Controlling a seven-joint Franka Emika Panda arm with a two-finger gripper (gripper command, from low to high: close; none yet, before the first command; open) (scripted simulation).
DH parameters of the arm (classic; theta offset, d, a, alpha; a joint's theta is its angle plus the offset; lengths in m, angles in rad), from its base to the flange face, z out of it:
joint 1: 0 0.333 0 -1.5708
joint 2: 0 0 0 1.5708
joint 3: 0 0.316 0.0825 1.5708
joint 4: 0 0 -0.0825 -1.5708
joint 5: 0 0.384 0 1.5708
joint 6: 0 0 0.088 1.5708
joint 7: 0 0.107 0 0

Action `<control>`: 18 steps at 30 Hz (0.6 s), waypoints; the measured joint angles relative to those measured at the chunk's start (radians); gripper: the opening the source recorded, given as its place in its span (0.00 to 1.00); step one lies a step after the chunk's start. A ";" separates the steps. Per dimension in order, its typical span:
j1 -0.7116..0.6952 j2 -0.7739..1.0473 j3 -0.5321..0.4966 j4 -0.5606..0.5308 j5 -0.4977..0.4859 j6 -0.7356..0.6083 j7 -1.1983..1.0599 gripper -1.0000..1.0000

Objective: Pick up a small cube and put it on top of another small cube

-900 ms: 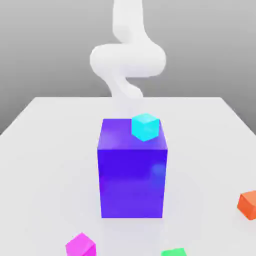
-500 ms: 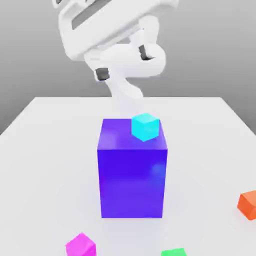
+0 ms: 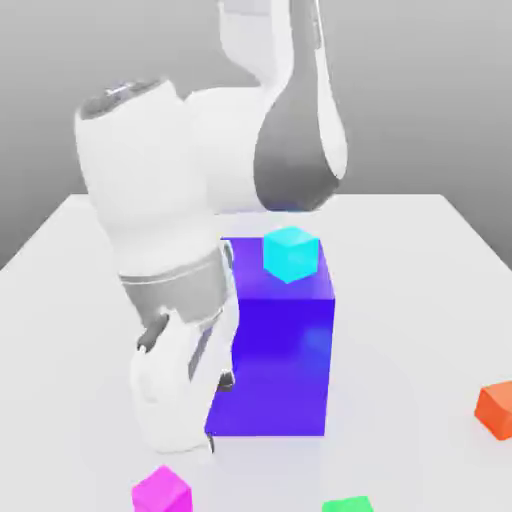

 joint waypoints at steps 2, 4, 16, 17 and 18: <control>0.024 0.044 -0.039 -0.008 -0.039 0.033 0.141 0.50; 0.058 0.083 -0.091 -0.015 -0.083 0.066 0.286 0.50; 0.067 0.281 -0.109 0.022 -0.098 0.116 0.411 0.00; 0.067 0.281 -0.109 0.022 -0.098 0.117 0.411 0.00; 0.059 0.285 -0.101 0.026 -0.112 0.092 0.409 0.00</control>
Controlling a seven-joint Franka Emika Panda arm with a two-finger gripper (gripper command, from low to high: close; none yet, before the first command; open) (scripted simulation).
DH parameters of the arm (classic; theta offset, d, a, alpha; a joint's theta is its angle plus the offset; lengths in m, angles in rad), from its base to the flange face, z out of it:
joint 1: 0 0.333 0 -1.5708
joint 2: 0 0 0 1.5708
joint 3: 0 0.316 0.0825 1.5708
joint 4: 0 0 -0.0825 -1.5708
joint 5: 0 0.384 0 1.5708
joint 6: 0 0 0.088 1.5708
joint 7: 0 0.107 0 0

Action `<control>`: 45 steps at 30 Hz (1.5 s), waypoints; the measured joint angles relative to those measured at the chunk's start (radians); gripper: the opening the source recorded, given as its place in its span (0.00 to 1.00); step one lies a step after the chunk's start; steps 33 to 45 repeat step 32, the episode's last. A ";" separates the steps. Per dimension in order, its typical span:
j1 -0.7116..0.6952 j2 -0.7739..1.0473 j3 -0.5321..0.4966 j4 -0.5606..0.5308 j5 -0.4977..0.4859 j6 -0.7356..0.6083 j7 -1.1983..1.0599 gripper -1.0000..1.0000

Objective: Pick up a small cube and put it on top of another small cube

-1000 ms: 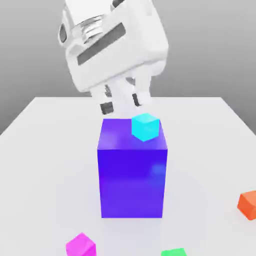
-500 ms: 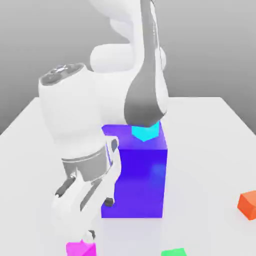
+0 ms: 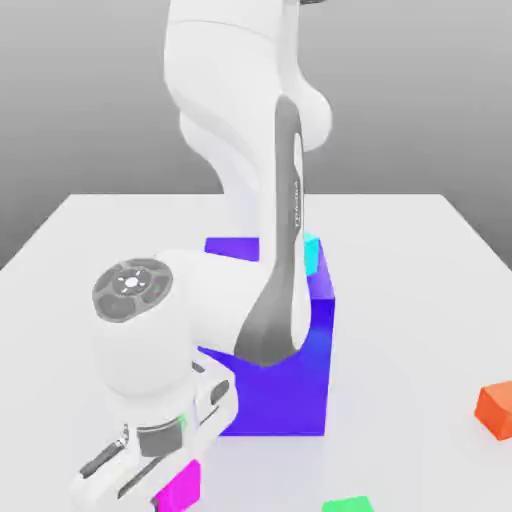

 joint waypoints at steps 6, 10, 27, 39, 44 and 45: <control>0.044 -0.138 -0.054 -0.046 -0.037 0.028 0.082 0.00; 0.123 -0.156 -0.021 -0.009 -0.064 -0.040 0.160 0.00; 0.471 -0.049 -0.105 0.087 0.029 -0.029 0.224 1.00; 0.600 -0.130 -0.238 0.083 0.022 -0.121 0.231 1.00; 0.600 -0.130 -0.238 0.083 0.022 -0.121 0.231 1.00; 0.600 -0.130 -0.238 0.083 0.022 -0.121 0.231 1.00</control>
